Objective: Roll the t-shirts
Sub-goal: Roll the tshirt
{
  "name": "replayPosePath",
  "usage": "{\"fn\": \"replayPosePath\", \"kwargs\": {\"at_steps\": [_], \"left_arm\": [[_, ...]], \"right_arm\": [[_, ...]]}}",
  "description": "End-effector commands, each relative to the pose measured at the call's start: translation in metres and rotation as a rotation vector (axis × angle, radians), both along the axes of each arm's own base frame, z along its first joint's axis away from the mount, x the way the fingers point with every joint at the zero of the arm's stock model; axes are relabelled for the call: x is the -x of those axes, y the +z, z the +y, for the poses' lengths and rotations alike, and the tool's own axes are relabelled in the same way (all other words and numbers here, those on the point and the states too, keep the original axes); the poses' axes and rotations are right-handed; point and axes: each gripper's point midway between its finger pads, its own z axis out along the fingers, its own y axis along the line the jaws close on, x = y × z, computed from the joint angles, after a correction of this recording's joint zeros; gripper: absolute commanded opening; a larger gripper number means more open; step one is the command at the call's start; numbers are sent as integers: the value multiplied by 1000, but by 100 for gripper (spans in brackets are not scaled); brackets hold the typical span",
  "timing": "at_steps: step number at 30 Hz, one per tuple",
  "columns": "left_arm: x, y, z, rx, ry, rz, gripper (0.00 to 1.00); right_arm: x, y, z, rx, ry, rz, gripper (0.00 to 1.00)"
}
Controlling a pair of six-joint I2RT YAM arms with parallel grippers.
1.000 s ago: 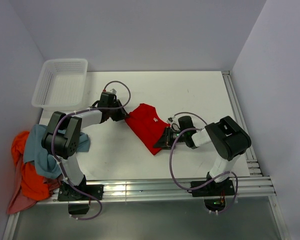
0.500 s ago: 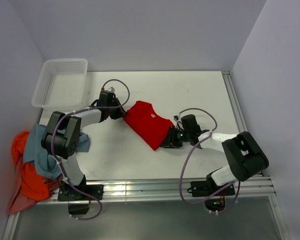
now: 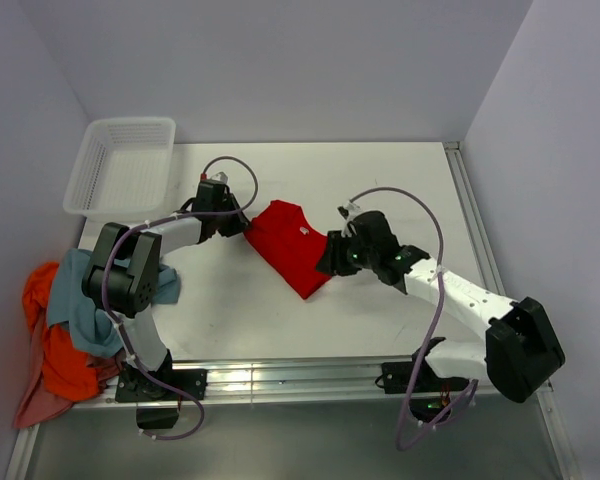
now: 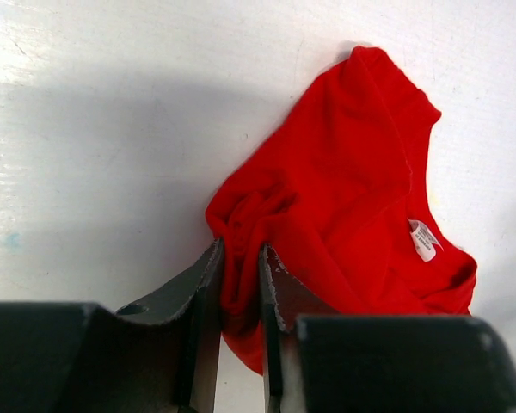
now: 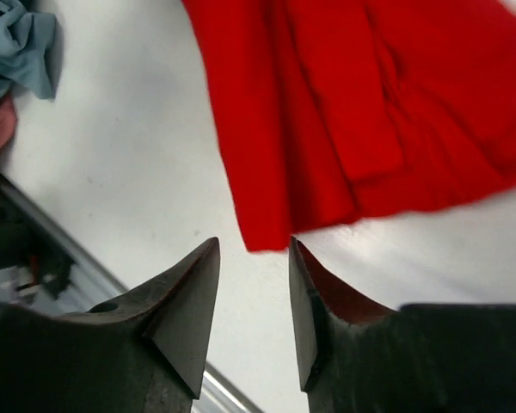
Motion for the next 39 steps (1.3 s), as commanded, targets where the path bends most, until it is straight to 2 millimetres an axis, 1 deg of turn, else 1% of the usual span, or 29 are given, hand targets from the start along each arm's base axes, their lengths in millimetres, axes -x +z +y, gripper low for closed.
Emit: {"fn": "replayPosePath", "kwargs": {"at_steps": [1, 3, 4, 6, 8, 9, 10, 11, 12, 13, 14, 15, 17, 18, 19, 21, 24, 25, 27, 28, 30, 31, 33, 35, 39], "left_arm": [[-18, 35, -4, 18, -11, -97, 24], [-17, 36, -5, 25, -16, -89, 24], [-17, 36, -5, 24, -16, -81, 24], [-18, 38, -8, 33, -23, -80, 24], [-18, 40, -9, 40, -26, -82, 24], [-19, 40, -9, 42, -27, -81, 24], [-13, 37, -9, 40, -34, -57, 24], [-12, 36, -9, 38, -36, -51, 24], [-12, 36, -10, 39, -38, -47, 24], [-11, 36, -11, 43, -44, -43, 24], [-10, 35, -11, 43, -47, -38, 24], [-10, 34, -12, 45, -50, -36, 24], [-8, 34, -13, 48, -58, -29, 24], [-7, 32, -13, 49, -60, -22, 24], [-7, 31, -13, 50, -62, -19, 24], [-5, 30, -14, 50, -70, -7, 24], [-5, 29, -14, 46, -77, 1, 24], [-5, 29, -15, 45, -79, 7, 24], [-4, 28, -16, 49, -91, 11, 24], [-4, 28, -17, 54, -97, 14, 24], [-3, 27, -19, 62, -105, 21, 24], [-4, 25, -18, 62, -107, 27, 24], [-3, 24, -19, 63, -112, 34, 24], [-3, 22, -19, 60, -115, 42, 24], [-1, 17, -21, 62, -130, 59, 24]], "right_arm": [[-15, 34, 18, 114, 17, -176, 46], [-15, 37, 30, 176, 37, -219, 49], [-15, 35, 43, 234, 49, -252, 49], [-17, 30, 54, 300, 53, -271, 49], [-23, 24, 65, 386, 31, -311, 51], [-27, 29, 72, 401, 25, -333, 52], [-30, 30, 74, 436, 18, -358, 55], [-30, 21, 78, 508, 7, -386, 61], [-33, 27, 86, 529, 1, -416, 67], [-32, 24, 93, 564, 23, -436, 68], [-30, 25, 97, 612, 9, -474, 68], [-31, 17, 105, 657, 14, -482, 74], [-29, 12, 115, 712, 37, -521, 76], [-28, 7, 123, 756, 34, -552, 76], [-28, 6, 125, 791, 46, -575, 84], [-25, 0, 136, 842, 50, -617, 85], [-24, -7, 145, 882, 75, -652, 85], [-23, -14, 145, 918, 81, -667, 85], [-24, -19, 148, 933, 81, -683, 85], [-25, -24, 146, 966, 80, -694, 85], [-28, -29, 146, 994, 68, -710, 85], [-31, -35, 142, 1044, 58, -723, 85], [-35, -38, 141, 1079, 44, -741, 85], [-39, -45, 135, 1145, 19, -761, 85], [-43, -53, 134, 1193, -7, -790, 85]]}}
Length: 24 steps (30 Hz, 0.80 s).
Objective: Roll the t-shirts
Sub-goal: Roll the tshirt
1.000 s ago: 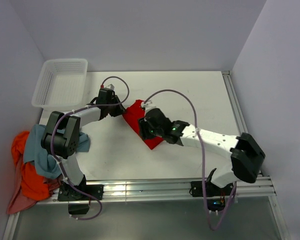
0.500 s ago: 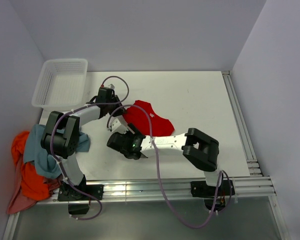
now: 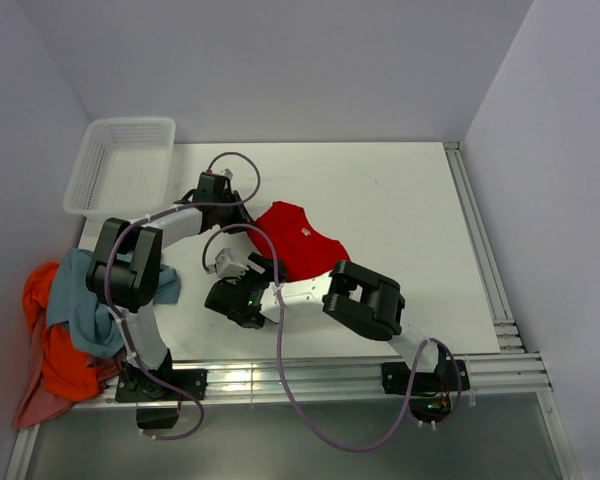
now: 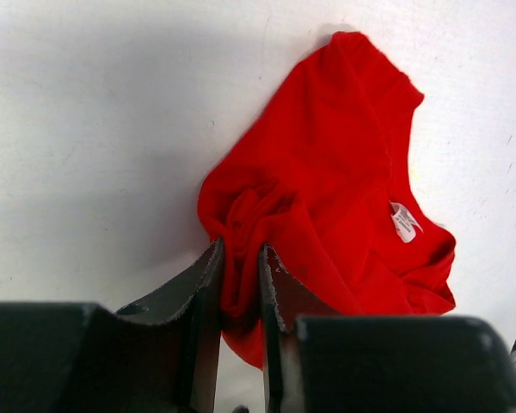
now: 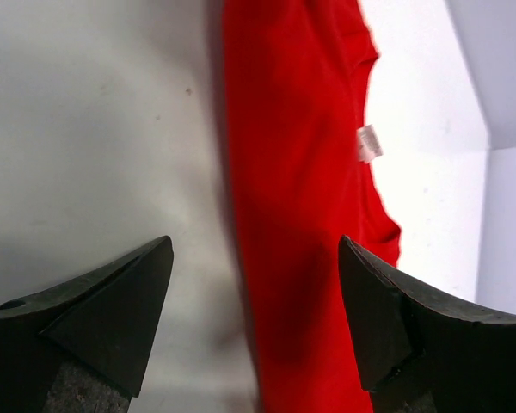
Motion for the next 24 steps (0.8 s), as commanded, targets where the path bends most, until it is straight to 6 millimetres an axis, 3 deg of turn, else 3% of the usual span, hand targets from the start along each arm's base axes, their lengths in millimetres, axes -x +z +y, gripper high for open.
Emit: {"fn": "replayPosePath", "kwargs": {"at_steps": [1, 10, 24], "left_arm": [[-4, 10, -8, 25, -54, -10, 24], [0, 8, -5, 22, -68, 8, 24], [2, 3, 3, -8, -80, 56, 23]], "right_arm": [[-9, 6, 0, 28, -45, -99, 85], [-20, -19, -12, 118, -94, -105, 84], [-32, -32, -31, 166, -154, -117, 82]]}}
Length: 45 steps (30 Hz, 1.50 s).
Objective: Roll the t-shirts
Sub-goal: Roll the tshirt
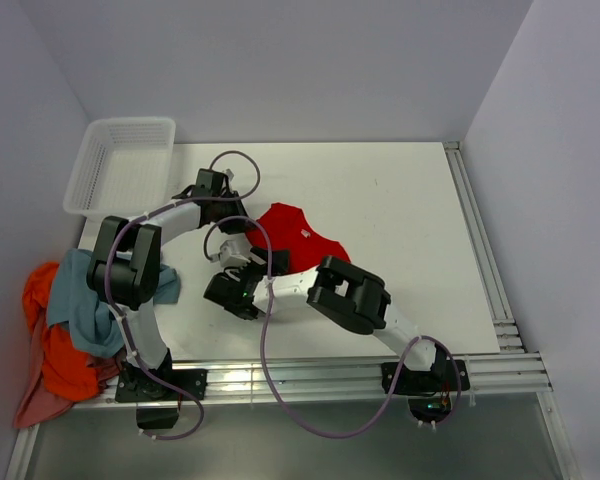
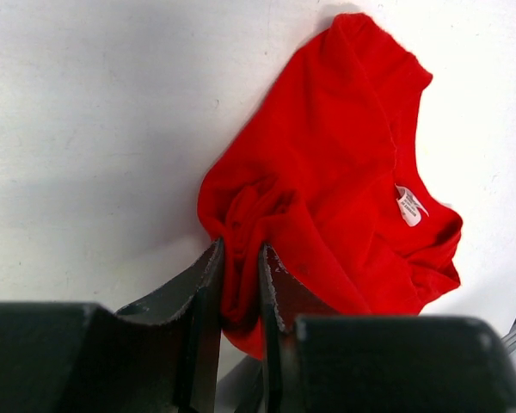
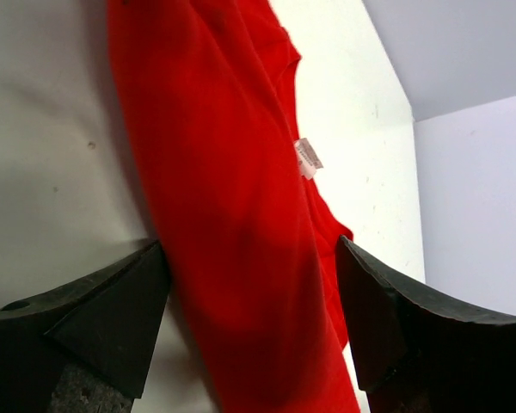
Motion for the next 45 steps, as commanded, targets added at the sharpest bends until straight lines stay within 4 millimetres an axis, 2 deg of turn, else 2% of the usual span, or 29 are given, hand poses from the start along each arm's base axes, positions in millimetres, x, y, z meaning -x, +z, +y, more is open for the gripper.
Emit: {"fn": "replayPosePath", "kwargs": {"at_steps": [1, 5, 12, 14, 15, 16, 17, 18, 19, 20, 21, 22, 23, 25, 26, 27, 28, 29, 30, 31, 33, 35, 36, 37, 39, 40, 42, 43, 45], "left_arm": [[-5, 3, 0, -4, -33, -6, 23], [-4, -1, 1, -11, -38, 9, 23], [-6, 1, 0, -8, -42, -1, 23], [-6, 3, -1, -6, -45, -3, 23], [-6, 4, -1, -6, -46, -5, 23], [-7, 5, -1, -4, -47, -10, 23], [-7, 8, -2, 3, -51, -17, 24], [-6, 8, -3, 8, -53, -19, 25], [-7, 9, -4, 14, -54, -27, 29], [-6, 12, -4, 22, -56, -35, 31], [-5, 13, -5, 27, -56, -41, 33], [-6, 16, -5, 29, -53, -51, 40], [-5, 20, -4, 32, -49, -68, 43], [-6, 25, -4, 40, -42, -88, 53], [-6, 30, -3, 44, -39, -104, 56], [-7, 32, -1, 49, -31, -111, 60], [-6, 35, -1, 54, -27, -119, 67], [-3, 38, 1, 61, -22, -129, 70], [-7, 44, 3, 77, -7, -157, 72], [-6, 54, 4, 93, -4, -182, 81], [-7, 58, 10, 111, 17, -207, 88], [-4, 65, 13, 124, 27, -230, 90], [-3, 66, 16, 123, 36, -230, 90], [-6, 74, 16, 130, 40, -267, 90], [-3, 73, 21, 130, 61, -273, 91], [-4, 80, 23, 134, 71, -302, 91], [3, 77, 26, 146, 80, -309, 92], [0, 87, 26, 163, 81, -353, 92], [9, 83, 22, 191, 61, -353, 92]], "right_arm": [[0, -34, -10, 58, -6, 52, 81], [-4, -35, -13, 67, -16, 67, 75], [-9, -24, -15, -60, 3, 125, 48], [-8, -23, -12, -101, 20, 160, 43], [-8, -23, -12, -119, 25, 174, 33], [-5, -21, -7, -165, 51, 209, 28], [-5, -19, -6, -196, 52, 215, 13], [-4, -16, -6, -219, 55, 224, 3], [-1, -22, -5, -249, 72, 275, 1], [-1, -11, -1, -300, 84, 281, 1], [0, -10, -1, -324, 93, 300, 0], [-1, -10, -5, -347, 91, 315, 0], [2, -6, 1, -403, 116, 357, 0], [4, -3, 1, -451, 125, 396, 0], [8, -5, 7, -507, 141, 456, 0], [8, 3, 9, -552, 150, 476, 0], [12, 3, 12, -596, 149, 519, 0], [7, 5, 8, -637, 133, 544, 0], [14, 8, 15, -704, 158, 616, 0], [14, 9, 14, -755, 142, 653, 0], [14, 12, 12, -865, 143, 758, 0], [12, 14, 9, -943, 125, 831, 0], [4, 14, 1, -984, 105, 858, 0], [11, 15, 5, -1030, 123, 939, 0], [0, 14, -2, -1076, 102, 989, 0], [6, 15, 0, -1101, 115, 1051, 0], [2, 19, 2, -1129, 132, 1093, 0], [5, 14, 0, -1137, 124, 1149, 0], [2, 11, 2, -1154, 126, 1189, 0]]}}
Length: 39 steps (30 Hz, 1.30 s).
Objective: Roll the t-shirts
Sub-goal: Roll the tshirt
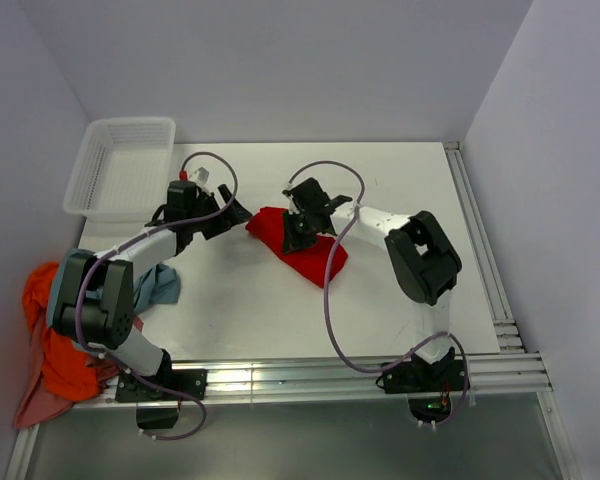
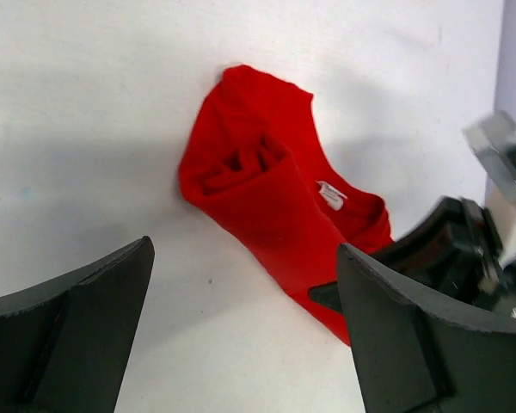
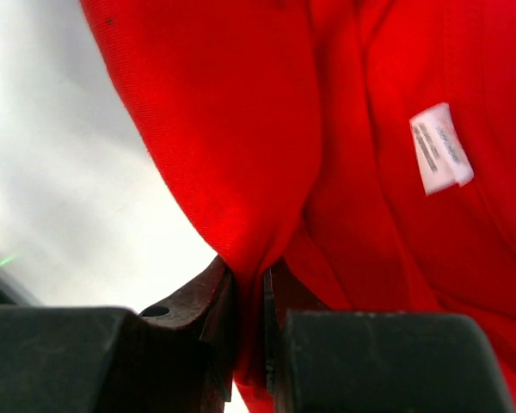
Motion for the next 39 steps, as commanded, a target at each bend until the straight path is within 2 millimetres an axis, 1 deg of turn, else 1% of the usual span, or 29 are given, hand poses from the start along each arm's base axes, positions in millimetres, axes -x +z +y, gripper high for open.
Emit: {"fn": "replayPosePath", "kwargs": {"at_steps": [1, 3, 4, 5, 6, 8, 9, 10, 12, 13, 16, 21, 23, 27, 29, 32, 33, 35, 36, 38, 39], "left_arm": [[-3, 28, -6, 75, -20, -126, 92], [2, 22, -11, 115, -40, -143, 92], [3, 21, -12, 116, -44, -140, 92], [6, 16, -13, 130, -42, -142, 93], [7, 14, -13, 138, -43, -143, 93], [13, 2, -12, 149, -28, -120, 94], [12, 0, -11, 144, -14, -129, 96], [14, -9, -10, 137, -7, -110, 96], [14, -17, -7, 123, 15, -91, 97], [17, -22, -6, 122, 22, -78, 97], [23, -24, -2, 123, 47, -83, 98], [23, -21, -5, 134, 46, -111, 98], [20, -20, -7, 139, 49, -127, 97], [13, -26, -7, 121, 72, -149, 96], [10, -25, -9, 135, 71, -166, 96], [7, -34, -11, 141, 67, -148, 96], [7, -41, -12, 138, 65, -131, 95], [7, -44, -13, 141, 62, -125, 92], [7, -44, -14, 146, 55, -128, 88], [7, -48, -14, 146, 52, -122, 85], [7, -49, -15, 147, 47, -120, 81]], "right_arm": [[18, 8, 19, -127, 104, 157, 0], [25, 10, 24, -211, 141, 248, 0], [25, 5, 25, -208, 136, 259, 0], [27, 8, 25, -259, 151, 305, 0], [28, -1, 24, -274, 149, 346, 0], [23, -4, 20, -304, 120, 376, 0], [23, -8, 19, -312, 112, 387, 0], [23, -10, 18, -314, 105, 391, 0], [23, -13, 17, -322, 91, 403, 0], [23, -13, 17, -325, 88, 406, 0], [22, -16, 15, -321, 82, 406, 0], [22, -13, 15, -318, 77, 404, 0], [24, -10, 16, -326, 81, 410, 0], [26, -6, 17, -346, 81, 419, 0], [30, -8, 17, -346, 80, 430, 0], [35, -8, 17, -341, 88, 435, 0], [36, -8, 17, -340, 88, 437, 0], [39, -6, 16, -334, 91, 434, 0], [39, -7, 16, -323, 88, 429, 0], [40, -4, 16, -318, 88, 424, 0], [42, -3, 17, -317, 90, 422, 0]]}}
